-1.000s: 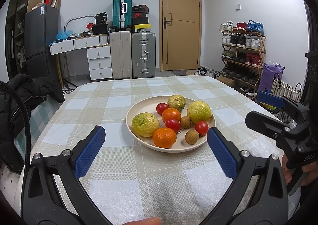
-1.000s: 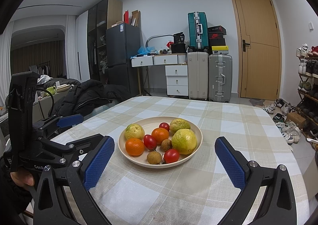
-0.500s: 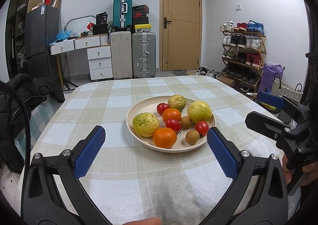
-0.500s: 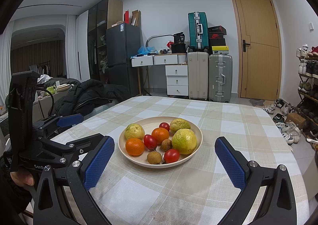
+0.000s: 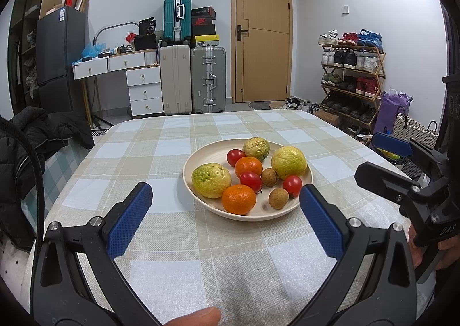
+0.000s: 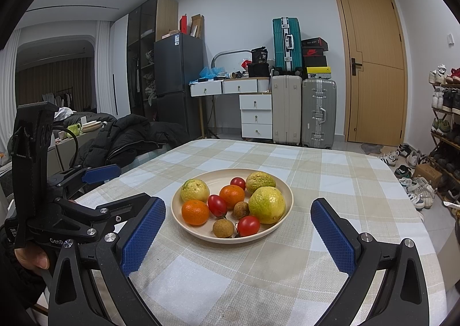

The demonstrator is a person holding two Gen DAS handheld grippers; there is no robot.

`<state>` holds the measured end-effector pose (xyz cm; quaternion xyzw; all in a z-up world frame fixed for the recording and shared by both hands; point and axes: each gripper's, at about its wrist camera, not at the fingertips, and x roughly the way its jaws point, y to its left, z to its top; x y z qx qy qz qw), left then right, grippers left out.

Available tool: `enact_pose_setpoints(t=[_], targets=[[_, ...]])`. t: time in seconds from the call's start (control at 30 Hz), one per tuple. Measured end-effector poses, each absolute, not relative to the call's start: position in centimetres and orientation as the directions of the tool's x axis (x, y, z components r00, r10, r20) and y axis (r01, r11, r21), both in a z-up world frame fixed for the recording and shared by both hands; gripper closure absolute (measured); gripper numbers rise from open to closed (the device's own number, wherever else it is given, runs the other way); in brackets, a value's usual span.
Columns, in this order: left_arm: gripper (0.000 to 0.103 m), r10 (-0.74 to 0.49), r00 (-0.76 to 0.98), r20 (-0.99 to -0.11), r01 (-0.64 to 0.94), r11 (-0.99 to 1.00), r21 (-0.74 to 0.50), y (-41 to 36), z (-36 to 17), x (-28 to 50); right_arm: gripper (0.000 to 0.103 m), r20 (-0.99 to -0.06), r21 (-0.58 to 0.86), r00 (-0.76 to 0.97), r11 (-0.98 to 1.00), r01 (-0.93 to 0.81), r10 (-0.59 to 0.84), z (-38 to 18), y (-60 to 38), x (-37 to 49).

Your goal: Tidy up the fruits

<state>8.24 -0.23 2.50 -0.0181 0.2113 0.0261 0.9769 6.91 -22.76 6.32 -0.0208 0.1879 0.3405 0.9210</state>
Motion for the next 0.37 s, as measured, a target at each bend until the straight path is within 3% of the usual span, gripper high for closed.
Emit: enact_pose_setpoints(t=[0.37], targets=[[0.001, 0.044, 0.909, -0.414, -0.059, 0.998, -0.023, -0.23, 2.47, 8.27, 0.0, -0.36, 0.089, 0.698, 0.767, -0.635, 0.619, 6.33, -22.73, 6.89]])
